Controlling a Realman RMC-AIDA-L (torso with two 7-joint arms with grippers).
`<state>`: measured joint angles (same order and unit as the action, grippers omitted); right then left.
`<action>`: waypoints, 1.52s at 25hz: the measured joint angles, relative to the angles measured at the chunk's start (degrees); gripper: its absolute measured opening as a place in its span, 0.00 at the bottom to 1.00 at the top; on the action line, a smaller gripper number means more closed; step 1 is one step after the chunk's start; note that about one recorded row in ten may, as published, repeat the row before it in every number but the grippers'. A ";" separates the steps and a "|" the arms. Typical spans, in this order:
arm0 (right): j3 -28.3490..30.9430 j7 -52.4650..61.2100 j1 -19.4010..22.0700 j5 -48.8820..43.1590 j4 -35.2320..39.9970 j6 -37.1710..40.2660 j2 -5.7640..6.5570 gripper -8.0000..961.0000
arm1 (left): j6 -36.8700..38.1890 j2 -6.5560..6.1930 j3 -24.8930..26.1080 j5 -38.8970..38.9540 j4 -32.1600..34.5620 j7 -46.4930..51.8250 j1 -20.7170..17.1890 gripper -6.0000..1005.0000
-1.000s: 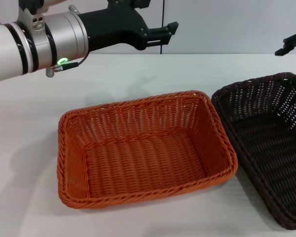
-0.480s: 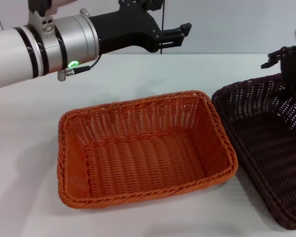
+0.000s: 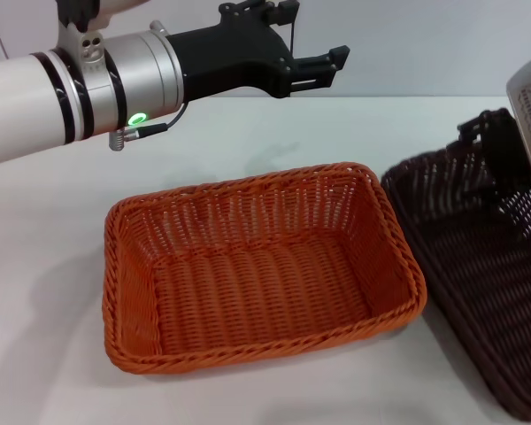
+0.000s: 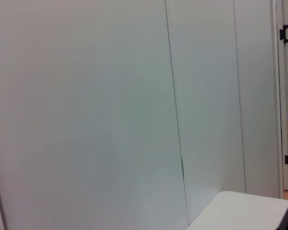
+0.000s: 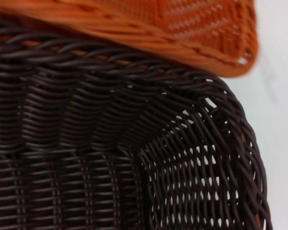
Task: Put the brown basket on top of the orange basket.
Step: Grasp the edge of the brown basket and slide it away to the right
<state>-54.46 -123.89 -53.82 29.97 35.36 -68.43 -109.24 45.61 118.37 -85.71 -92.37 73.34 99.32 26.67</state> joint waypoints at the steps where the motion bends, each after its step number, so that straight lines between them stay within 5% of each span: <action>1: 0.00 0.00 0.00 0.00 0.00 0.00 0.00 0.77 | 0.00 -0.01 0.00 0.00 0.00 0.00 -0.10 0.84; 4: 0.61 0.80 0.72 -0.63 2.14 -4.86 0.13 0.77 | 0.01 -0.06 0.00 -0.01 -0.09 -0.07 -0.30 0.84; 9: 0.84 3.70 3.56 -0.42 8.75 -11.75 0.18 0.54 | 0.25 -0.17 0.02 -0.45 -1.20 -0.66 -0.32 0.84; 18: 2.41 7.39 6.22 -0.74 14.14 -20.92 1.57 0.46 | 0.25 -0.26 -0.07 -0.54 -2.17 -1.94 -0.30 0.84; 25: 9.43 8.44 7.33 -0.84 17.33 -25.33 2.87 0.34 | 0.16 -0.28 0.55 -0.32 -2.10 -3.00 -0.99 0.84; 29: 12.91 8.50 7.84 -0.51 20.05 -26.54 2.97 0.34 | 0.11 -0.33 0.79 -0.25 -2.08 -4.01 -1.20 0.84; 38: 16.61 9.36 7.37 1.71 21.10 -27.32 2.14 0.06 | 0.00 -0.36 2.13 -0.07 -3.00 -6.16 -1.34 0.84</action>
<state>-37.86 -114.53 -46.45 31.68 56.46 -95.75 -107.10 45.61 118.02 -83.58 -92.44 70.34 93.16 25.33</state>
